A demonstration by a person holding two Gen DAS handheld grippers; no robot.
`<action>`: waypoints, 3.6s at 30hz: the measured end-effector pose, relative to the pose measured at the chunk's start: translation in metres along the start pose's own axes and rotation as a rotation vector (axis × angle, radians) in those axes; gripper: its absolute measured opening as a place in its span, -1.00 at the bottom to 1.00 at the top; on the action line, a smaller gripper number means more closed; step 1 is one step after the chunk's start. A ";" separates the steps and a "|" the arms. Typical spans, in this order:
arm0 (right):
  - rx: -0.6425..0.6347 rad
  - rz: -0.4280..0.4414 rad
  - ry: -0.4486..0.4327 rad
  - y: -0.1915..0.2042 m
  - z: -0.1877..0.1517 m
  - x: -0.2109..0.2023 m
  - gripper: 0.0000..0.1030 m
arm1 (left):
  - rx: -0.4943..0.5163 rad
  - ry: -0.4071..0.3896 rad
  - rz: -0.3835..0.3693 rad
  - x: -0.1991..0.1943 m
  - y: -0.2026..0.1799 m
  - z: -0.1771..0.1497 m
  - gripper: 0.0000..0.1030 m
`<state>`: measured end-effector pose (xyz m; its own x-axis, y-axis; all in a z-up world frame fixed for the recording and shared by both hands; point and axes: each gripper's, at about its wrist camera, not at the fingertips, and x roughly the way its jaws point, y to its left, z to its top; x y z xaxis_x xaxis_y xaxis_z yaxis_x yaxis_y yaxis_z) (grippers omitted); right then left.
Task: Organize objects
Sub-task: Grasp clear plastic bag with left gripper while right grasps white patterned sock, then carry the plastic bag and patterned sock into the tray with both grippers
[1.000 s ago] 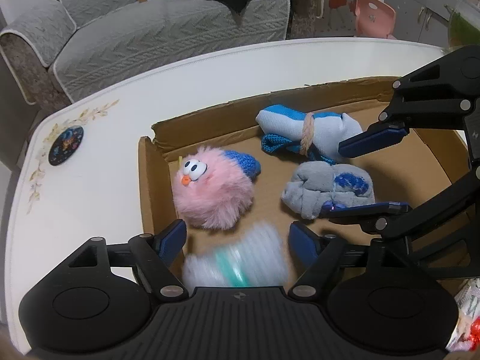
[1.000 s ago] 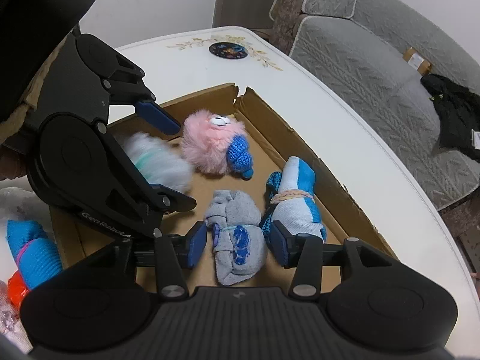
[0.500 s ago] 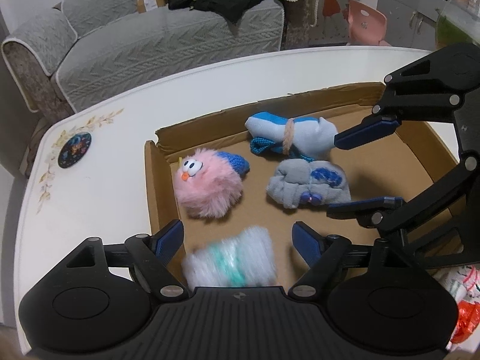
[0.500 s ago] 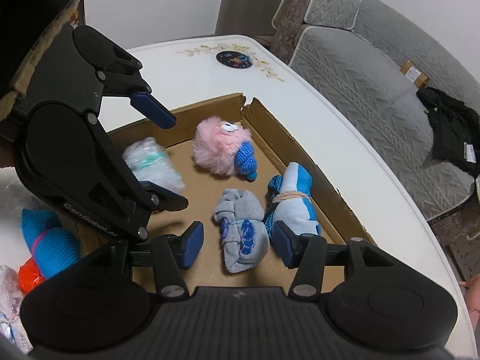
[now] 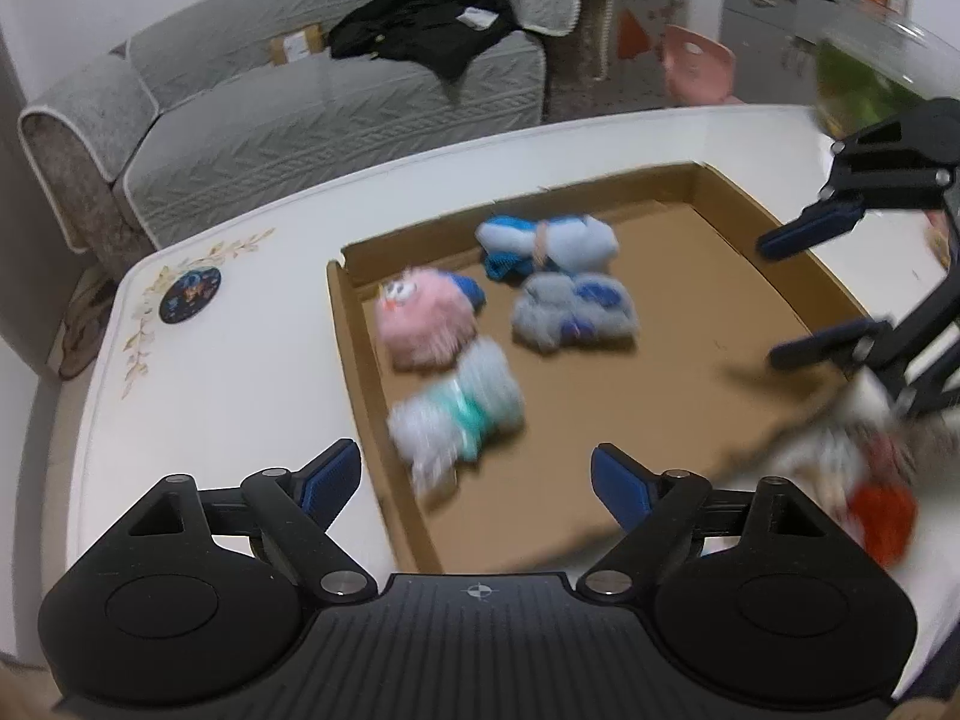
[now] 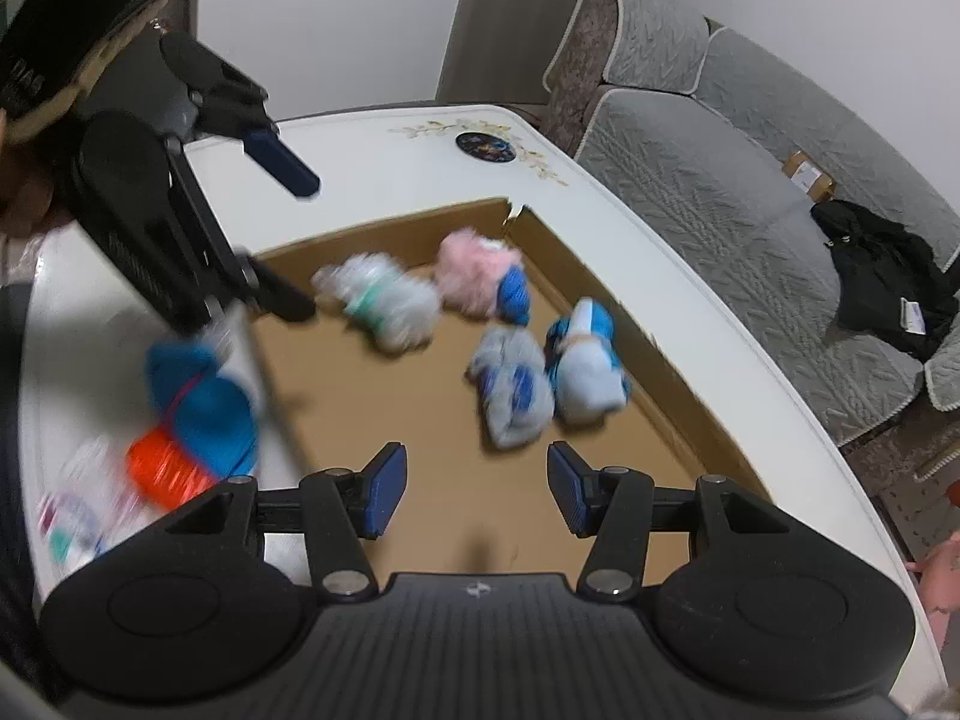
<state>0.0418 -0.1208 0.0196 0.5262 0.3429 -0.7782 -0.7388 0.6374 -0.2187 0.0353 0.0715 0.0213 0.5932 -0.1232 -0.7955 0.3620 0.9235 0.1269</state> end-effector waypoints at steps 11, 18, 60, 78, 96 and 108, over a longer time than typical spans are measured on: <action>0.140 -0.026 0.009 0.009 -0.096 -0.054 -0.02 | -0.003 0.015 -0.026 -0.027 0.004 -0.079 0.81; 0.291 -0.029 0.018 0.014 -0.139 -0.047 -0.02 | -0.091 0.040 -0.056 -0.010 0.004 -0.107 0.81; 0.274 0.085 0.039 0.031 -0.159 -0.044 -0.40 | -0.185 0.026 -0.023 -0.015 0.044 -0.111 -0.18; 0.189 -0.003 -0.150 -0.017 -0.086 -0.095 -0.42 | -0.058 -0.157 -0.030 -0.088 0.023 -0.010 -0.17; 0.072 0.139 -0.145 -0.027 0.031 0.007 -0.42 | -0.033 0.070 -0.130 0.011 -0.004 0.034 -0.16; 0.039 0.201 -0.017 -0.011 0.039 0.076 -0.42 | -0.026 0.180 -0.102 0.075 0.000 0.024 -0.16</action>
<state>0.1063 -0.0750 -0.0145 0.3772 0.4770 -0.7939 -0.8128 0.5813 -0.0369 0.0971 0.0537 -0.0238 0.4154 -0.1514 -0.8970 0.3935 0.9189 0.0272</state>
